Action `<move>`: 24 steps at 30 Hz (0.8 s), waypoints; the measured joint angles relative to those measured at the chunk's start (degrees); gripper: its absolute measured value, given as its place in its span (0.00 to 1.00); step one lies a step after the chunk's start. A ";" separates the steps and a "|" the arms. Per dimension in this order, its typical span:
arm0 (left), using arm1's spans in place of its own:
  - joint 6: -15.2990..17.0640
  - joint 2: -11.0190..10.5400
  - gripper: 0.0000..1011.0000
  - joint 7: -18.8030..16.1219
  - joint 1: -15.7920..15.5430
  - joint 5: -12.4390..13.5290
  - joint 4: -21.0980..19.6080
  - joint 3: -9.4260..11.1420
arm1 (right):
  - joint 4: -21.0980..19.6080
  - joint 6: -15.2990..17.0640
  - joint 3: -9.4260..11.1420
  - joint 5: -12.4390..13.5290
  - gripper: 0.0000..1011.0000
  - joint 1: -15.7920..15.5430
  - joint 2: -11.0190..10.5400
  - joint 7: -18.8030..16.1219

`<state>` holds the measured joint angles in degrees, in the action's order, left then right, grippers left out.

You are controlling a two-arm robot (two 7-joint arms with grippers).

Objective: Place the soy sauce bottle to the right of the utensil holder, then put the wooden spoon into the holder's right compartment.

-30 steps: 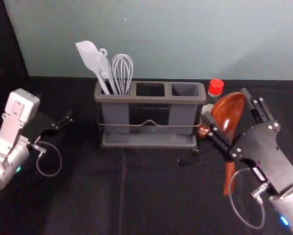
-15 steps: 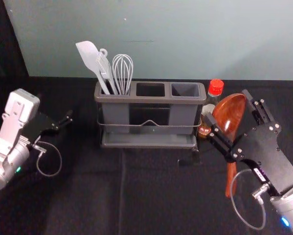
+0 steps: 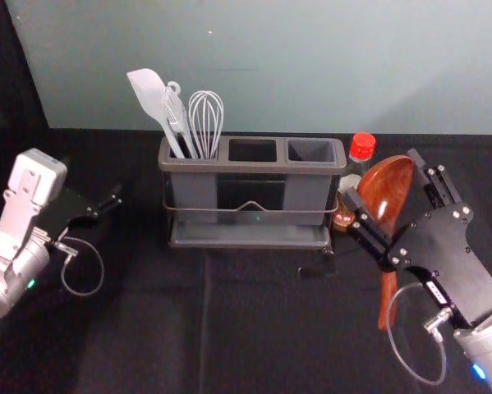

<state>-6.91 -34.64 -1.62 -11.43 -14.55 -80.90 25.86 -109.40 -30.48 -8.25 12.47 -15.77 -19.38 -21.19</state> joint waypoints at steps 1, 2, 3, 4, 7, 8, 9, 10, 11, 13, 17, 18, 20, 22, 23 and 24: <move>0.00 0.00 0.99 0.00 0.00 0.00 0.00 0.00 | 0.01 0.01 0.02 0.02 0.83 0.00 0.04 -0.03; 0.00 0.00 0.99 0.00 0.00 0.00 0.00 0.00 | 0.12 0.01 0.03 0.27 0.83 0.23 0.19 -0.18; 0.00 0.00 0.99 0.00 0.00 0.00 0.00 0.00 | 0.17 0.02 0.04 0.45 0.83 0.42 0.29 -0.35; 0.00 0.00 0.99 0.00 0.00 0.00 0.00 0.00 | 0.33 0.02 0.04 0.63 0.83 0.96 0.55 -0.64; 0.00 0.00 0.99 0.00 0.00 0.00 0.00 0.00 | 0.72 0.19 0.03 0.89 0.83 2.02 0.93 -1.05; 0.00 -0.01 0.99 0.00 0.00 0.00 0.00 0.00 | 0.94 0.39 -0.04 1.02 0.83 2.91 1.12 -1.35; 0.00 0.00 0.99 0.00 0.00 0.00 0.00 0.00 | 1.09 0.49 -0.11 1.08 0.83 3.37 1.20 -1.47; 0.00 0.00 0.99 0.00 0.00 0.00 0.00 0.00 | 1.29 0.63 -0.22 1.19 0.83 3.93 1.28 -1.64; 0.00 0.00 0.99 0.00 0.00 0.00 0.00 0.00 | 1.69 0.90 -0.42 1.43 0.83 5.18 1.41 -1.99; 0.00 0.00 0.99 0.00 0.00 0.00 0.00 0.00 | 2.20 1.22 -0.70 1.66 0.83 6.57 1.48 -2.47; 0.00 0.00 0.99 0.00 0.00 0.00 0.00 0.00 | 4.03 2.12 -1.51 2.78 0.83 10.61 1.60 -3.71; 0.00 0.00 0.99 0.00 0.00 0.00 0.00 0.00 | 4.75 2.70 -1.87 3.31 0.83 12.14 1.58 -4.22; 0.00 0.00 0.99 0.00 0.00 0.00 0.00 0.00 | 5.63 3.31 -2.33 3.79 0.83 13.99 1.52 -4.78; 0.00 0.00 0.99 0.00 0.00 0.00 0.00 0.00 | 7.27 4.22 -3.07 4.41 0.83 16.88 1.49 -5.57; 0.00 0.00 0.99 0.00 0.00 0.00 0.00 0.00 | 8.54 4.72 -3.54 4.63 0.83 18.82 1.55 -5.96; 0.00 0.00 0.99 0.00 0.00 0.00 0.00 0.00 | 9.17 4.90 -3.77 4.70 0.83 19.80 1.60 -6.06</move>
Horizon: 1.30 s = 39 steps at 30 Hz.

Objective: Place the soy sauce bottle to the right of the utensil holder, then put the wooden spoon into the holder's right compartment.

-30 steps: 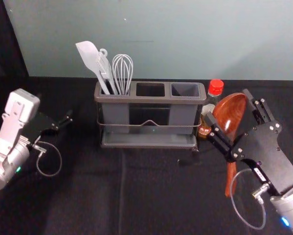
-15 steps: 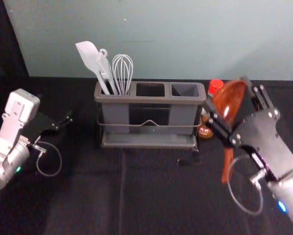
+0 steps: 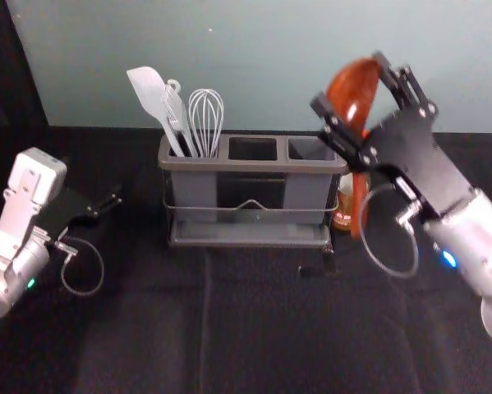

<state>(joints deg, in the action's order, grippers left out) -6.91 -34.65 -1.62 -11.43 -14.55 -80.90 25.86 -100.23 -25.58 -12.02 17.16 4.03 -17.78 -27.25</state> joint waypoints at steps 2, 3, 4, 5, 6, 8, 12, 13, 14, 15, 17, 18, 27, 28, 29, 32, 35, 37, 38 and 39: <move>0.00 0.00 0.99 0.00 0.00 0.00 0.00 0.00 | 1.24 0.32 -0.41 0.21 0.83 1.91 0.09 -0.31; 0.00 0.00 0.99 0.00 0.00 0.00 0.00 0.00 | 2.49 0.54 -0.85 0.33 0.83 3.65 0.25 -0.54; 0.00 0.00 0.99 0.00 0.00 0.00 0.00 0.00 | 3.11 0.59 -1.02 0.33 0.83 4.45 0.33 -0.65; 0.00 0.00 0.99 0.00 0.00 0.00 0.00 0.00 | 3.78 0.64 -1.19 0.32 0.83 5.23 0.42 -0.70; 0.00 0.00 0.99 0.00 0.00 0.00 0.00 0.00 | 4.66 0.70 -1.46 0.28 0.83 6.27 0.56 -0.74; 0.00 0.00 0.99 0.00 0.00 0.00 0.00 0.00 | 6.90 0.61 -2.07 0.09 0.83 8.72 0.91 -0.99; 0.00 0.00 0.99 0.00 0.00 0.00 0.00 0.00 | 11.56 -0.83 -3.28 -0.06 0.83 12.89 1.75 -2.02; 0.00 0.00 0.99 0.00 0.00 0.00 0.00 0.00 | 13.49 -1.74 -3.69 -0.10 0.83 14.43 2.17 -2.37; 0.00 0.00 0.99 0.00 0.00 0.00 0.00 0.00 | 14.43 -2.14 -3.88 -0.11 0.83 15.23 2.40 -2.53; 0.00 0.00 0.99 0.00 0.00 0.00 0.00 0.00 | 15.97 -2.94 -4.15 -0.12 0.83 16.46 2.83 -2.73; 0.00 0.00 0.99 0.00 0.00 0.00 0.00 0.00 | 17.78 -3.93 -4.45 -0.14 0.83 17.85 3.35 -3.05; 0.00 0.00 0.99 0.00 0.00 0.00 0.00 0.00 | 18.57 -4.47 -4.58 -0.15 0.83 18.47 3.62 -3.16; 0.00 0.00 0.99 0.00 0.00 0.00 0.00 0.00 | 26.86 -9.15 -5.82 -0.53 0.83 24.16 6.38 -4.43; 0.00 0.00 0.99 0.00 0.00 0.00 0.00 0.00 | 28.28 -10.00 -5.96 -0.58 0.83 24.97 6.80 -4.72; 0.00 0.00 0.99 0.00 0.00 0.00 0.00 0.00 | 28.28 -10.00 -5.96 -0.58 0.83 24.97 6.80 -4.72; 0.00 0.00 0.99 0.00 0.00 0.00 0.00 0.00 | 31.28 -11.67 -6.11 -0.79 0.83 26.43 7.64 -5.05; 0.00 0.00 0.99 0.00 0.00 0.00 0.00 0.00 | 34.98 -13.82 -6.07 -0.95 0.83 27.91 8.72 -5.29; 0.00 0.00 0.99 0.00 0.00 0.00 0.00 0.00 | 36.35 -14.60 -5.94 -0.94 0.83 28.37 9.14 -5.33; 0.00 0.00 0.99 0.00 0.00 0.00 0.00 0.00 | 37.74 -15.21 -5.80 -0.98 0.83 28.76 9.53 -5.37; 0.00 0.00 0.99 0.00 0.00 0.00 0.00 0.00 | 38.20 -15.38 -5.75 -0.99 0.83 28.88 9.65 -5.38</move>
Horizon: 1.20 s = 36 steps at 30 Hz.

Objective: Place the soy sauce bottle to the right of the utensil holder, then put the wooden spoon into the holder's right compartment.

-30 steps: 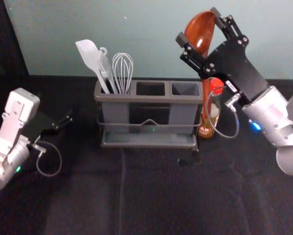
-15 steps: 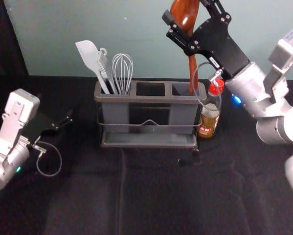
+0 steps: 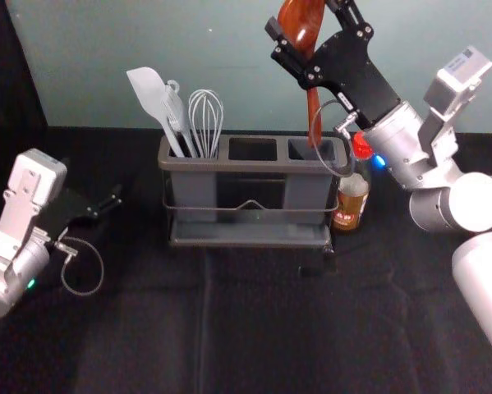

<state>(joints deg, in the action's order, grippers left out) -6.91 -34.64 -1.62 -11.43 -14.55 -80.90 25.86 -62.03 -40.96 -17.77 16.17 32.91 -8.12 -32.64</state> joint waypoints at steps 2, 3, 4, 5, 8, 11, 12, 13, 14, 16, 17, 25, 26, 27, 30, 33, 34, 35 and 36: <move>0.00 0.00 0.99 0.00 0.00 0.00 0.00 0.00 | 1.65 -0.89 0.14 -0.12 0.83 0.42 0.41 -0.24; 0.00 0.00 0.99 0.00 0.00 0.00 0.00 0.00 | 2.18 -1.21 0.19 -0.19 0.83 0.53 0.55 -0.29; 0.00 0.00 0.99 0.00 0.00 0.00 0.00 0.00 | 2.64 -1.46 0.24 -0.24 0.83 0.63 0.68 -0.33; 0.00 0.00 0.99 0.00 0.00 0.00 0.00 0.00 | 3.16 -1.76 0.31 -0.26 0.83 0.72 0.82 -0.36; 0.00 0.00 0.99 0.00 0.00 0.00 0.00 0.00 | 4.70 -2.73 0.54 -0.30 0.83 0.77 1.29 -0.66; 0.00 0.00 0.99 0.00 0.00 0.00 0.00 0.00 | 5.93 -3.51 0.66 -0.39 0.83 0.57 1.55 -1.01; 0.00 0.00 0.99 0.00 0.00 0.00 0.00 0.00 | 6.17 -3.68 0.68 -0.39 0.83 0.48 1.59 -1.15; 0.00 0.00 0.99 0.00 0.00 0.00 0.00 0.00 | 6.67 -4.03 0.74 -0.39 0.83 0.32 1.69 -1.32; 0.00 0.00 0.99 0.00 0.00 0.00 0.00 0.00 | 6.89 -4.18 0.77 -0.39 0.83 0.26 1.71 -1.43; 0.00 0.00 0.99 0.00 0.00 0.00 0.00 0.00 | 7.69 -4.68 0.88 -0.37 0.83 -0.04 1.81 -1.75; 0.00 0.00 0.99 0.00 0.00 0.00 0.00 0.00 | 7.93 -4.82 0.92 -0.35 0.83 -0.14 1.82 -1.87; 0.00 0.00 0.99 0.00 0.00 0.00 0.00 0.00 | 9.91 -6.17 1.50 0.19 0.83 -1.39 1.94 -2.87; 0.00 0.00 0.99 0.00 0.00 0.00 0.00 0.00 | 9.91 -6.17 1.50 0.19 0.83 -1.39 1.94 -2.87; 0.00 0.00 0.99 0.00 0.00 0.00 0.00 0.00 | 10.20 -6.42 1.64 0.40 0.83 -1.60 1.97 -3.03; 0.00 0.00 0.99 0.00 0.00 0.00 0.00 0.01 | 10.58 -6.77 1.90 0.61 0.83 -2.03 2.04 -3.28; 0.00 0.00 0.99 0.00 0.00 0.00 0.00 0.00 | 10.85 -7.07 2.16 0.90 0.83 -2.40 2.09 -3.53; 0.00 0.00 0.99 0.00 0.00 0.00 0.00 0.00 | 10.87 -7.11 2.21 0.92 0.83 -2.50 2.11 -3.56; 0.00 0.00 0.99 0.00 0.00 0.00 0.00 0.00 | 10.90 -7.18 2.27 0.96 0.83 -2.64 2.13 -3.63; 0.00 0.00 0.99 0.00 0.00 0.00 0.00 0.00 | 10.92 -7.30 2.37 1.08 0.83 -2.84 2.16 -3.77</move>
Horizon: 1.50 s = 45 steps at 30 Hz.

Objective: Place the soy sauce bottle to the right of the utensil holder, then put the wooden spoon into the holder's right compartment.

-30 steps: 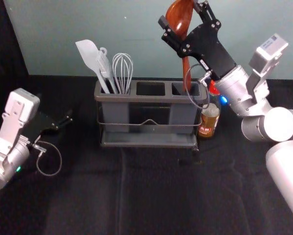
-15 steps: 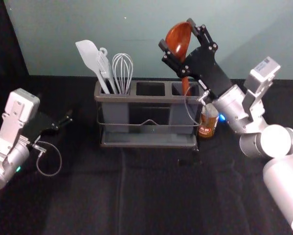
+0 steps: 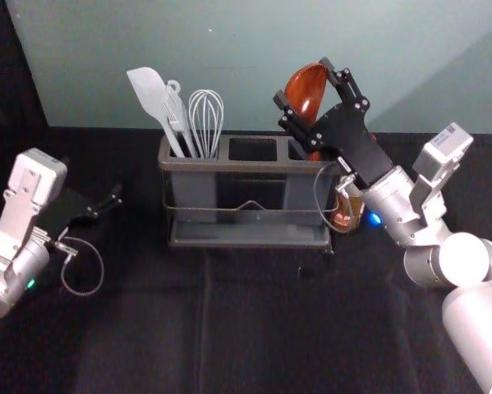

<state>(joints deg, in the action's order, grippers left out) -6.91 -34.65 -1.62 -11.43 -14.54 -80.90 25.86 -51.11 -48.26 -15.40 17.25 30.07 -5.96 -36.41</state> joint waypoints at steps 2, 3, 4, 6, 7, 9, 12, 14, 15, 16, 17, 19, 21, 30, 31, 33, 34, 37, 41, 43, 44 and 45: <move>0.00 0.00 0.99 0.00 0.00 0.00 0.00 0.00 | 0.05 -0.17 0.15 0.17 0.83 -0.32 0.05 -0.11; 0.00 0.00 0.99 0.00 0.00 0.00 0.00 0.00 | 0.05 -0.17 0.15 0.17 0.83 -0.32 0.05 -0.11; 0.00 0.00 0.99 0.00 0.00 0.00 0.00 0.00 | 0.11 -0.24 0.26 0.23 0.83 -0.53 0.07 -0.16; 0.00 0.01 0.99 0.00 0.00 0.00 0.00 0.00 | 0.22 -0.35 0.37 0.29 0.83 -0.75 0.09 -0.30; 0.00 0.00 0.99 0.00 0.00 0.00 0.00 0.00 | 0.26 -0.39 0.40 0.31 0.83 -0.82 0.10 -0.42; 0.00 0.00 0.99 0.00 0.00 0.00 0.00 0.00 | 0.41 -0.51 0.50 0.39 0.83 -0.95 0.16 -0.53; 0.00 0.00 0.99 0.00 0.00 0.00 0.00 0.00 | 0.49 -0.56 0.59 0.44 0.83 -1.06 0.23 -0.56; 0.00 0.00 0.99 0.00 0.00 0.00 0.00 0.00 | 0.49 -0.56 0.68 0.46 0.83 -1.22 0.28 -0.58; 0.00 0.00 0.99 0.00 0.00 0.00 0.00 0.00 | 0.50 -0.56 0.74 0.48 0.83 -1.28 0.31 -0.59; 0.00 0.00 0.99 0.00 0.00 0.00 0.00 0.00 | 0.51 -0.57 0.77 0.49 0.83 -1.31 0.33 -0.60; 0.00 0.00 0.99 0.00 0.00 0.00 0.00 0.00 | 0.52 -0.57 0.79 0.49 0.83 -1.34 0.35 -0.61; 0.00 0.00 0.99 0.00 0.00 0.00 0.00 0.00 | 0.50 -0.56 0.89 0.47 0.84 -1.42 0.42 -0.60; 0.00 0.00 0.99 0.00 0.00 0.00 0.00 0.00 | 0.36 -0.55 0.96 0.37 0.89 -1.50 0.50 -0.57; 0.00 0.00 0.99 0.00 0.00 0.00 0.00 0.00 | -2.08 -0.26 1.50 0.35 0.99 -2.22 0.81 0.28; 0.00 0.00 0.99 0.00 0.00 0.00 0.00 0.00 | -2.44 -0.23 1.59 0.43 0.99 -2.32 0.81 0.33; 0.00 0.00 0.99 0.00 0.00 0.00 0.00 0.00 | -3.91 -0.04 1.95 0.72 0.99 -2.77 0.78 0.75; 0.00 0.00 0.99 0.00 0.00 0.00 0.00 0.00 | -4.55 0.05 2.10 0.81 0.99 -3.00 0.74 0.85; 0.00 0.01 0.99 0.00 0.00 0.00 0.00 0.00 | -8.37 0.63 3.05 1.41 0.99 -4.49 0.18 1.60; 0.00 0.00 0.99 0.00 0.00 0.00 0.00 0.00 | -13.26 1.08 4.39 2.37 0.99 -6.86 -0.84 2.31; 0.00 0.00 0.99 0.00 0.00 0.00 0.00 0.00 | -15.96 1.15 5.35 2.90 0.99 -8.39 -1.41 2.75; 0.00 0.00 0.99 0.00 0.00 0.00 0.00 0.00 | -15.96 1.15 5.35 2.90 0.99 -8.39 -1.41 2.75; 0.00 0.00 0.99 0.00 0.00 0.00 0.00 0.00 | -17.78 1.21 6.07 3.11 0.99 -9.47 -1.85 3.16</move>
<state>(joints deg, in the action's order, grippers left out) -6.91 -34.65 -1.62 -11.43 -14.55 -80.90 25.86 -68.89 -47.06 -9.33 20.36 20.60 -7.81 -33.25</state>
